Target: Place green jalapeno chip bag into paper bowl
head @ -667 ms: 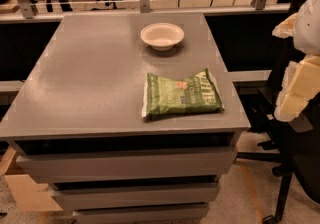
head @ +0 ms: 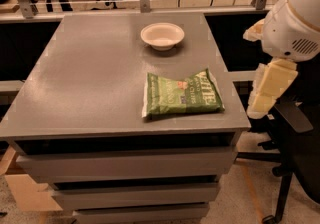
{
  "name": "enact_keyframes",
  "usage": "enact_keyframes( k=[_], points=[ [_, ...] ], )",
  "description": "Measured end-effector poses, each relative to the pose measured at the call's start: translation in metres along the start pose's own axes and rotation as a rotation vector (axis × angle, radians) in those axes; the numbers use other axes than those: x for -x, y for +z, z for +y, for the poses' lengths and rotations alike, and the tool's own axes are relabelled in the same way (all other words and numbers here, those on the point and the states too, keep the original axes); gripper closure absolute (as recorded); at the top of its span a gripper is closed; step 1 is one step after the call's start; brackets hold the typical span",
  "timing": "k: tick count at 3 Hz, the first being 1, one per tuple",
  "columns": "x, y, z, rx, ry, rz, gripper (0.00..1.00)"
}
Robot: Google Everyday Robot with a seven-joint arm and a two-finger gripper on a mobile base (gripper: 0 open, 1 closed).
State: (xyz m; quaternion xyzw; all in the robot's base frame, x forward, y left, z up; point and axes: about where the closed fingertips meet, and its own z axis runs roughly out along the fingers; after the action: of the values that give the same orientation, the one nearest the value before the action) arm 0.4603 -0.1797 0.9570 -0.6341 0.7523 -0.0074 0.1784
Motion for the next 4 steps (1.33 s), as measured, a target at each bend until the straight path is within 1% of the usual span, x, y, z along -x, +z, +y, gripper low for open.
enact_keyframes(
  k=[1,2,3,4],
  points=[
    [0.04,0.034,-0.009,0.036,-0.089,-0.077,0.0],
    [0.079,0.08,-0.015,0.064,-0.158,-0.122,0.0],
    [0.096,0.109,-0.014,0.096,-0.182,-0.13,0.0],
    [0.107,0.133,-0.012,0.135,-0.197,-0.13,0.0]
  ],
)
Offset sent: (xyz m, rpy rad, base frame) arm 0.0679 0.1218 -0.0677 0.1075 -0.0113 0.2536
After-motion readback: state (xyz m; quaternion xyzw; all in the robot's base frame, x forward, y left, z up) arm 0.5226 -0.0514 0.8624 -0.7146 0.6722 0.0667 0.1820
